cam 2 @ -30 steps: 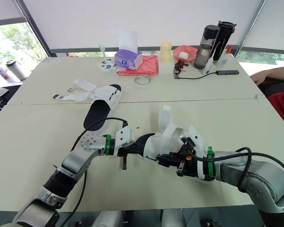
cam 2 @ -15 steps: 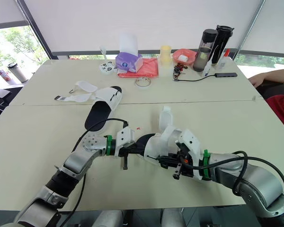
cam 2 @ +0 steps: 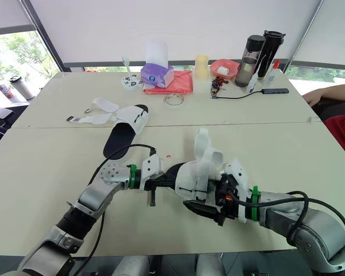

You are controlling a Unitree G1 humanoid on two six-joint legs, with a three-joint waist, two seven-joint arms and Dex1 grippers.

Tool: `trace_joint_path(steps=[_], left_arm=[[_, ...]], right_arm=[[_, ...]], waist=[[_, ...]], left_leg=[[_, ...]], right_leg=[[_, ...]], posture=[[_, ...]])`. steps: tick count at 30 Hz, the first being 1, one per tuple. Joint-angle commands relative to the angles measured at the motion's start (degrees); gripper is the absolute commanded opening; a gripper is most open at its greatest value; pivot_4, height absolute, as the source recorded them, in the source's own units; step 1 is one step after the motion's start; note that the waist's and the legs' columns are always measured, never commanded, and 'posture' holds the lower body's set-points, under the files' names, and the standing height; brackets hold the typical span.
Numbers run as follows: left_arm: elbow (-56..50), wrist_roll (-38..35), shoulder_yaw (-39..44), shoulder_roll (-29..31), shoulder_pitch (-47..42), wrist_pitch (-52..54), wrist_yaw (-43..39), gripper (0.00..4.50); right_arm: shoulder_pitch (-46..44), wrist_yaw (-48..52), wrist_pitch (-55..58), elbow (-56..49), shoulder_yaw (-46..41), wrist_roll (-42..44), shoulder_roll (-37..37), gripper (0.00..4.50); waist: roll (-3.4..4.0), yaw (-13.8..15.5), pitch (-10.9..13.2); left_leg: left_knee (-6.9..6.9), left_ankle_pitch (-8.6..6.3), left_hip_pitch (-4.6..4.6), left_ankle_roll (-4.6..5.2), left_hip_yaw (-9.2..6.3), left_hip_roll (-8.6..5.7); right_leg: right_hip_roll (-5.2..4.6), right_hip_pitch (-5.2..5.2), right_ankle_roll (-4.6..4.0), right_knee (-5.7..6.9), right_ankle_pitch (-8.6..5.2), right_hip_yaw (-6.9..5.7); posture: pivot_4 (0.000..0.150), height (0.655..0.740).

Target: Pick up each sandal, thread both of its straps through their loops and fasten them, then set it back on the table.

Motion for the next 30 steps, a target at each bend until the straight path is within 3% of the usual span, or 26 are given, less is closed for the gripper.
trace_joint_path(steps=[1, 6, 10, 20, 30], left_arm=[[2.04, 1.88, -2.0, 0.52, 1.29, 0.89, -0.35, 0.0], [1.4, 0.1, -1.53, 0.14, 1.59, 2.6, -1.37, 0.0], [0.63, -1.31, -1.64, 0.09, 1.7, 4.67, -3.0, 0.0], [-1.43, -2.75, -2.47, 0.61, 1.52, 8.57, -5.45, 0.0], [-1.87, -2.43, -2.41, 0.62, 1.59, 8.93, -5.04, 0.0]], right_arm=[[2.5, -0.88, 3.03, -1.26, -8.68, 11.62, -1.55, 4.45], [14.42, 0.72, 6.66, -4.4, -18.45, 21.44, -5.7, 4.45], [20.79, 0.5, 5.83, -9.58, -15.38, 17.41, -6.9, 4.45], [15.99, -5.18, -1.52, -7.49, -2.9, 3.3, -0.84, 4.45], [13.68, -5.6, -2.36, -5.31, 0.25, 3.19, 2.4, 4.45]], waist=[[0.01, 0.02, 0.0], [0.04, 0.96, -0.02], [0.18, 1.0, -0.1], [0.14, 1.19, -0.11], [0.15, 1.11, -0.11]], left_leg=[[-0.01, 0.0, -0.01, 0.0, 0.0, 0.0], [-0.04, -0.01, -0.05, 0.02, 0.01, 0.02], [-0.05, -0.03, -0.05, 0.06, 0.1, 0.08], [-0.09, -0.1, -0.12, 0.11, 0.13, 0.06], [-0.08, -0.11, -0.1, 0.13, 0.13, 0.06]], right_leg=[[0.0, -0.02, 0.0, 0.0, 0.0, 0.01], [0.0, -0.06, 0.0, 0.0, 0.0, 0.01], [0.02, -0.13, -0.01, 0.0, -0.01, 0.05], [-0.02, -0.13, -0.01, -0.19, -0.03, 0.04], [-0.01, -0.11, 0.0, -0.17, -0.03, 0.04]], posture=[[0.15, 0.74], [0.15, 0.74], [0.15, 0.74], [0.15, 0.74], [0.15, 0.74]])
